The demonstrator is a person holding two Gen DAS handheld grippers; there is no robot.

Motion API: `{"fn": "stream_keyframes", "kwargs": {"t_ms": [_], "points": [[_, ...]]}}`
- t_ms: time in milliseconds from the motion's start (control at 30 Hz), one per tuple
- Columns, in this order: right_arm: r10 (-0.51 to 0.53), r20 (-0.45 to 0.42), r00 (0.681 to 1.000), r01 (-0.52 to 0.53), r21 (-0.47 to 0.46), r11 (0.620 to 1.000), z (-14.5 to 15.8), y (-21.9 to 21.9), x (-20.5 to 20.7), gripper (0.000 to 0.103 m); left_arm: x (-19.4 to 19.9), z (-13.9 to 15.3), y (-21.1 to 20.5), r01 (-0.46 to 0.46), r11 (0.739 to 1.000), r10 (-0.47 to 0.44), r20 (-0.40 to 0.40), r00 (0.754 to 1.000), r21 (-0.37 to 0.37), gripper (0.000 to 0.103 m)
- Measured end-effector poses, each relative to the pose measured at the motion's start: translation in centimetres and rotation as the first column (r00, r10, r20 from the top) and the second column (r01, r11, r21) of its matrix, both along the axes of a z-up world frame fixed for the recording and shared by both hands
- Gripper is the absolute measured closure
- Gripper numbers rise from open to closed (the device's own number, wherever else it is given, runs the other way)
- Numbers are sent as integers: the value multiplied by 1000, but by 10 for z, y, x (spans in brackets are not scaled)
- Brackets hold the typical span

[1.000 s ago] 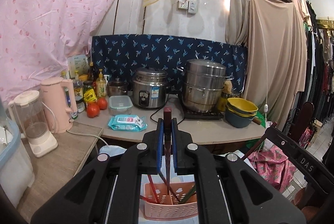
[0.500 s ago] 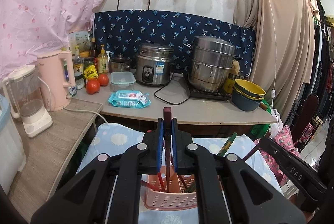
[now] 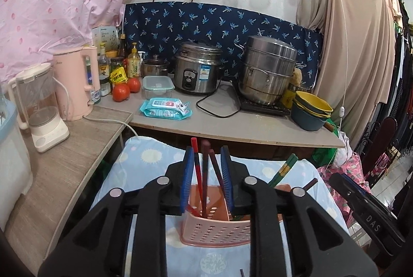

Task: Organize utensils
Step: 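Lower both chopsticks into the pink basket and open both tools, then move both open tools back down to the last chopstick and gold spoon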

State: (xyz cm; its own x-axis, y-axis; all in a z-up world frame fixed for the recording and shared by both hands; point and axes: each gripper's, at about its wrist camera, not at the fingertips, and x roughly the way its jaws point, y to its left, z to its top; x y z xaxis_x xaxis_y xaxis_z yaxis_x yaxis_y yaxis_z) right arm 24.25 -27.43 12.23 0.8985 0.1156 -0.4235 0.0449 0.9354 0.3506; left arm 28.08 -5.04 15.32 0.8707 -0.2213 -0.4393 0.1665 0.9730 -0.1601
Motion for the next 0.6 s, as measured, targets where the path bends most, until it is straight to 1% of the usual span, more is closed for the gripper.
{"fn": "stream_keyframes", "kwargs": {"t_ms": [133,333,467,600], "points": [[0,0,1000,0,-4,1000,1,0,-10,70,-7,1,3,-4,1000,4,-4,1000,-3,82],[5,-12,1000,-5,3,1000,-3,2,-27,70,-22,-2,9,-11,1000,11,-13,1000,-7,80],[12,-33,999,-12,0,1000,-11,5,-43,70,-35,-11,16,-17,1000,17,-37,999,-9,80],[24,-68,997,-25,-17,1000,-24,11,-63,70,-51,-28,23,-21,1000,20,-75,997,-5,80]]}}
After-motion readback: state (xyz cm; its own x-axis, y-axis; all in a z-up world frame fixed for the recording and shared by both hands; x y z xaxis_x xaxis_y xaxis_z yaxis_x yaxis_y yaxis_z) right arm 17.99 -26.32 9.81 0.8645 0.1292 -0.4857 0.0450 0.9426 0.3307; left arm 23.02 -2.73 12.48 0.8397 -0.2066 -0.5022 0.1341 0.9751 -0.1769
